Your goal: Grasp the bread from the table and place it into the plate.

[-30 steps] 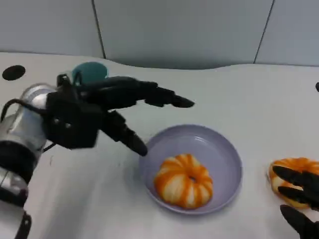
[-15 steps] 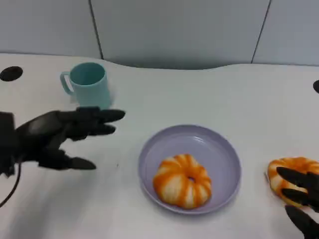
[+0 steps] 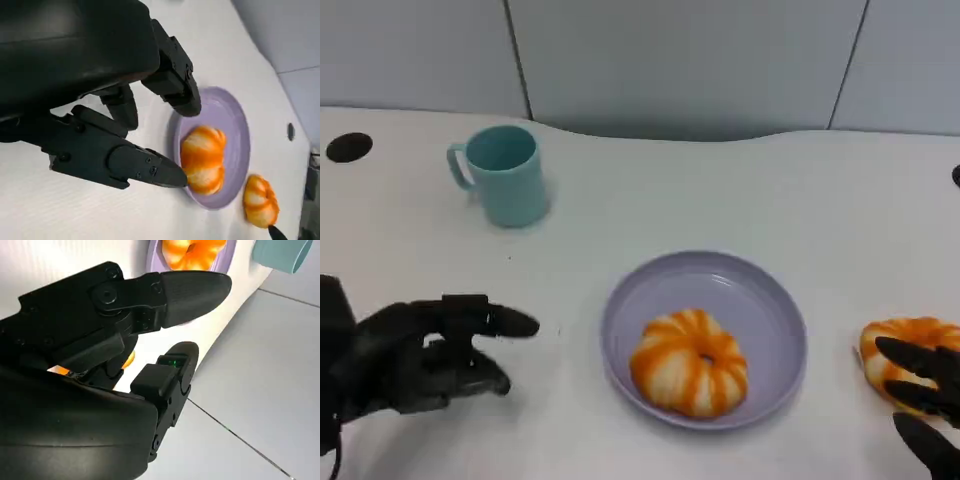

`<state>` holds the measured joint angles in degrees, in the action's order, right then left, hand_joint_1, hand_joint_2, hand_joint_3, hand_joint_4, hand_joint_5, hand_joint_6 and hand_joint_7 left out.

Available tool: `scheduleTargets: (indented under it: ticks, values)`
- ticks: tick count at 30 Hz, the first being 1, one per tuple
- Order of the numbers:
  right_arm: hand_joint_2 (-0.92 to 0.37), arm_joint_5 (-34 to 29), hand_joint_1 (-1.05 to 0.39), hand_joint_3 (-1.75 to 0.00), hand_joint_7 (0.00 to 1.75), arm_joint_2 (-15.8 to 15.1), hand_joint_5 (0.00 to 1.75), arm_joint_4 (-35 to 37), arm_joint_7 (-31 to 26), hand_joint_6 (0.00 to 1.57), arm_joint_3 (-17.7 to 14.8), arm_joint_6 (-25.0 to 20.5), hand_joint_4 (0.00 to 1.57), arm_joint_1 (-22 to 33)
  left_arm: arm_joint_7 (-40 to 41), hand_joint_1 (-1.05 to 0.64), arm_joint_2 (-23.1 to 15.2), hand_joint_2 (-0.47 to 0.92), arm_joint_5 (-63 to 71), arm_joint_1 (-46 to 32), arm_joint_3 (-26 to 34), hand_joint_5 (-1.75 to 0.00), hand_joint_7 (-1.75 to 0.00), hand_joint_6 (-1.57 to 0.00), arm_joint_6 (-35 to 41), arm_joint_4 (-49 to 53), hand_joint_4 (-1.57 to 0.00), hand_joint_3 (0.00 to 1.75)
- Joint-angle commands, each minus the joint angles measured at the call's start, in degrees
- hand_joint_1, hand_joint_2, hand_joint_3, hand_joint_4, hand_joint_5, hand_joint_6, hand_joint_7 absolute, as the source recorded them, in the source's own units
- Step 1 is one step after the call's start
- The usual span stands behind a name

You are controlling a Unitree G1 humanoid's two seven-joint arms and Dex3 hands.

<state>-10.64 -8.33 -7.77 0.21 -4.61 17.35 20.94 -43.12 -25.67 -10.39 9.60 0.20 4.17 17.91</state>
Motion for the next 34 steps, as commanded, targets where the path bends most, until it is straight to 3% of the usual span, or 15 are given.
scheduleTargets:
  ticks: [1, 6, 19, 26, 34]
  values:
    - [-0.92, 0.2, -0.4, -0.35, 0.0, -0.9, 0.0, 0.6, -0.1, 0.79, -0.5, 0.8, 0.95, -0.2, 2.1, -0.52, -2.7, 0.92, 4.9, -1.4, -2.3, -1.74, -1.71, -0.37, 3.1, -3.1, -0.53, 0.14]
    - [-0.92, 0.1, -0.4, -0.35, 0.0, -1.2, 0.0, 0.4, 0.2, 0.78, -0.8, -0.6, 0.96, -0.3, 4.2, -0.49, -2.1, 0.91, 10.6, 0.1, -5.7, -1.75, -1.7, -0.5, 0.7, 0.4, -0.59, 0.15]
    - [-0.92, 1.9, -0.39, -0.36, 0.0, -3.0, 0.0, 5.8, 1.2, 0.77, -2.0, 4.1, 0.92, -1.5, 8.5, -0.41, -0.9, 0.89, 18.0, 3.2, -10.2, -1.75, -1.75, -0.64, 2.2, 3.1, -0.73, 0.06]
    - [-0.92, 3.2, -0.38, -0.35, 0.0, -3.5, 0.01, 8.3, 1.4, 0.78, -2.4, 5.8, 0.94, -2.8, 8.2, -0.4, -0.9, 0.92, 19.6, 4.4, -11.7, -1.75, -1.72, -0.55, 3.2, 3.5, -0.64, 0.07]
    - [-0.92, 2.1, -0.39, -0.36, 0.0, -4.4, 0.0, 8.7, 1.2, 0.77, -2.3, 6.0, 0.93, -3.1, 8.0, -0.43, -0.6, 0.92, 19.3, 5.2, -11.6, -1.75, -1.75, -0.57, 1.9, 5.5, -0.67, 0.07]
